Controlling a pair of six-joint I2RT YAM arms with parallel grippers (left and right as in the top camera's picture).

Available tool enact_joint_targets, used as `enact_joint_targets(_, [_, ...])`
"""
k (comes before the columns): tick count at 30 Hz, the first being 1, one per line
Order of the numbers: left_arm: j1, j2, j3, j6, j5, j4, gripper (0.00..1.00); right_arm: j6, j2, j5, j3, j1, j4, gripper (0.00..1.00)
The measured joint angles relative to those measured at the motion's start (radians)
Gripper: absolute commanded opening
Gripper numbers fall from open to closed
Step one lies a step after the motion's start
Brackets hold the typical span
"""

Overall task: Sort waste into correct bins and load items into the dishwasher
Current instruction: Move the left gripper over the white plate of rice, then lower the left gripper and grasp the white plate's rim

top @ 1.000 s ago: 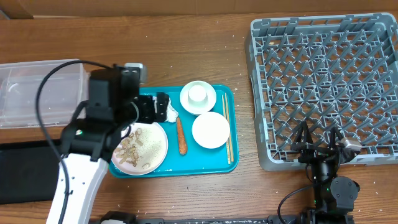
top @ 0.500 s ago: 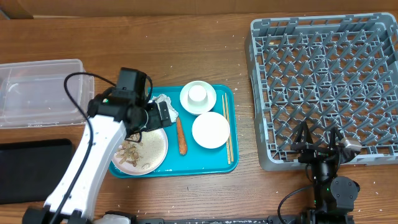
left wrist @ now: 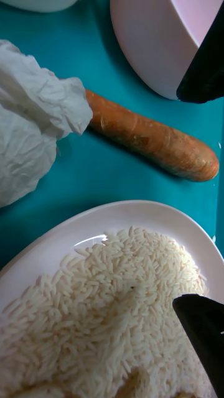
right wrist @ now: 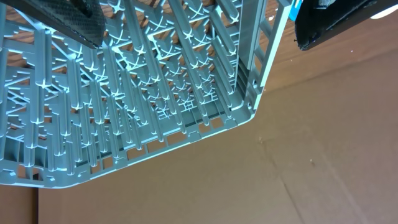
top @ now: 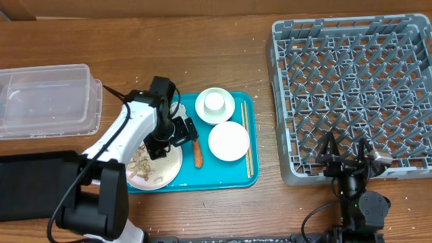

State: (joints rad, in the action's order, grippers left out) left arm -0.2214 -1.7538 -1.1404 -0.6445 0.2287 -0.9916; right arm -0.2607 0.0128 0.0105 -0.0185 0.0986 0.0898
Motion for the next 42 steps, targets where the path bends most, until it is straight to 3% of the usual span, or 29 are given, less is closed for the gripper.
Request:
enact_joint_targets(5, [0.0,-0.002,0.0,0.0,-0.025,-0.001,1.0,0.0,0.0,0.0,0.0,0.0,0.0,1.0])
enact_joint_targets(16, [-0.071,-0.002,0.0,-0.005,-0.235,-0.003,1.0,0.0,0.0,0.0,0.0,0.0,0.0,1.0])
enact_joint_targets(24, [-0.085,-0.002,0.0,-0.005,-0.285,0.045,1.0,0.0,0.0,0.0,0.0,0.0,0.0,1.0])
enact_joint_targets(29, [-0.09,-0.002,0.0,-0.008,-0.292,0.045,0.83,0.0,0.0,0.0,0.0,0.0,0.0,1.0])
enact_joint_targets(42, [-0.179,-0.055,0.0,-0.008,-0.357,0.047,0.74,0.0,0.0,0.0,0.0,0.0,0.0,1.0])
